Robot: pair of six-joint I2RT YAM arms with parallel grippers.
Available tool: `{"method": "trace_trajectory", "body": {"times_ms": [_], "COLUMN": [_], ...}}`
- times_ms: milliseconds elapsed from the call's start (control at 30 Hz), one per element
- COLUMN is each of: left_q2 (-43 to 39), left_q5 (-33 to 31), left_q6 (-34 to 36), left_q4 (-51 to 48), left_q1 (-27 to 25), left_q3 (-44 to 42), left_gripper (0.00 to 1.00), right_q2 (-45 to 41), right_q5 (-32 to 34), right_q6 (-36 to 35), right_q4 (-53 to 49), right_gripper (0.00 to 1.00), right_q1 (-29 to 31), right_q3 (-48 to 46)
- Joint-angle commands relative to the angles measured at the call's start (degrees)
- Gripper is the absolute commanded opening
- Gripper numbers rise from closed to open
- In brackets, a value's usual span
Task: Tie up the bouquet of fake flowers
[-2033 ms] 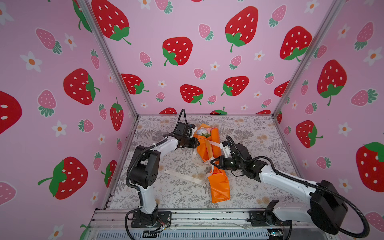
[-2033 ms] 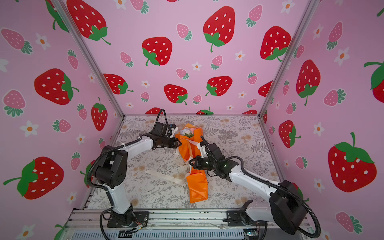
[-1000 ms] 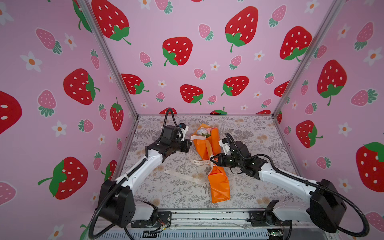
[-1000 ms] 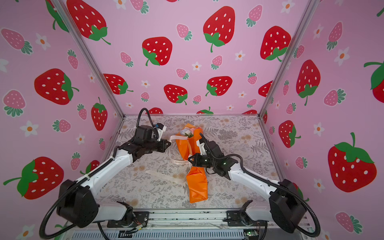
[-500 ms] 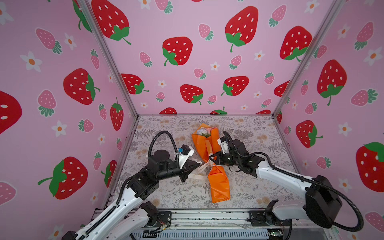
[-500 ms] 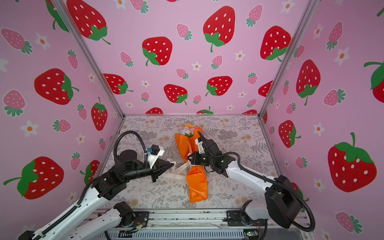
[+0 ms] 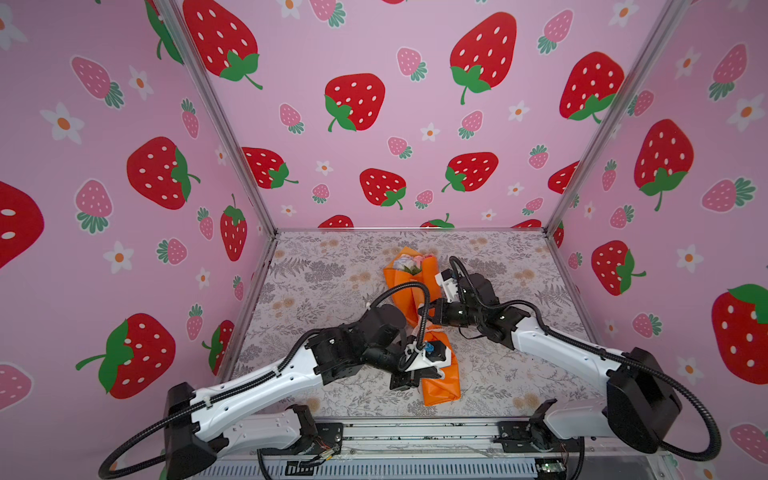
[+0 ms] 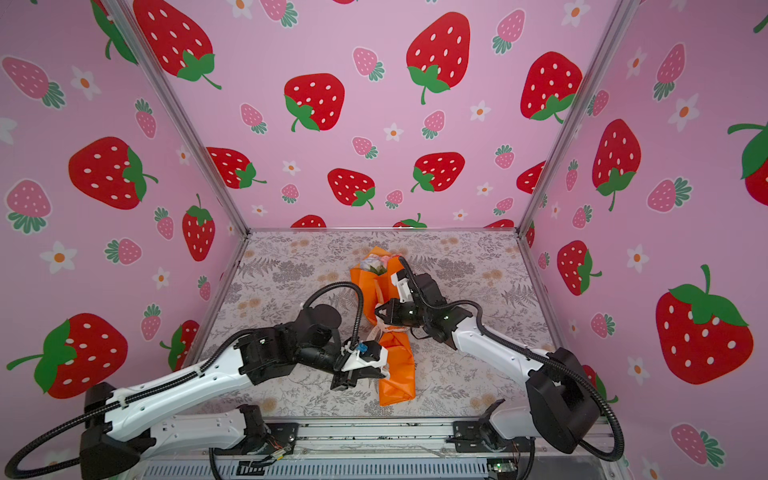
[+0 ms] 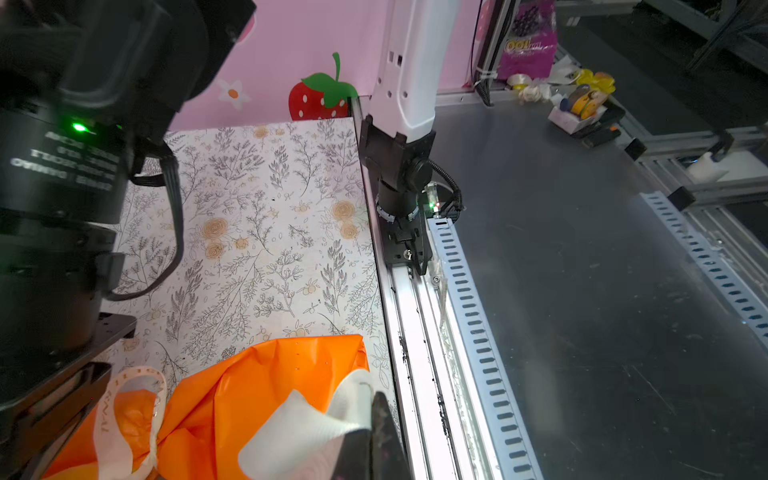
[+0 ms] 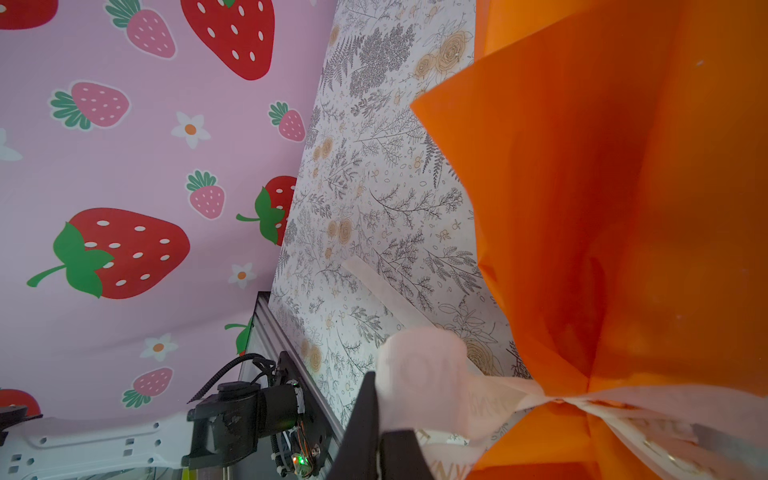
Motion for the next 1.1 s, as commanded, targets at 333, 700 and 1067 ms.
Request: {"method": "trace_trajectory", "body": {"times_ms": [333,700,1067], "left_q2": [10.57,19.13,24.83], "left_q5": [-1.95,-3.58,-5.30], "left_q6": [4.86,4.54,3.29], "left_q4": [7.29,7.81,10.75], "left_q1": [-3.78,-4.05,-4.16], "left_q3": [9.39,13.40,15.76], "left_gripper": [0.00,0.00,0.00], "right_q2": [0.14,0.13,-0.41], "right_q5": [-4.23,-5.29,-5.03], "right_q6": [0.12,-0.24,-0.23], "right_q4": [2.11,2.06,1.95], "right_gripper": [0.08,0.08,0.08], "right_q1": [-2.80,-3.91,-4.78], "right_q3": [0.55,0.16,-0.89]}}
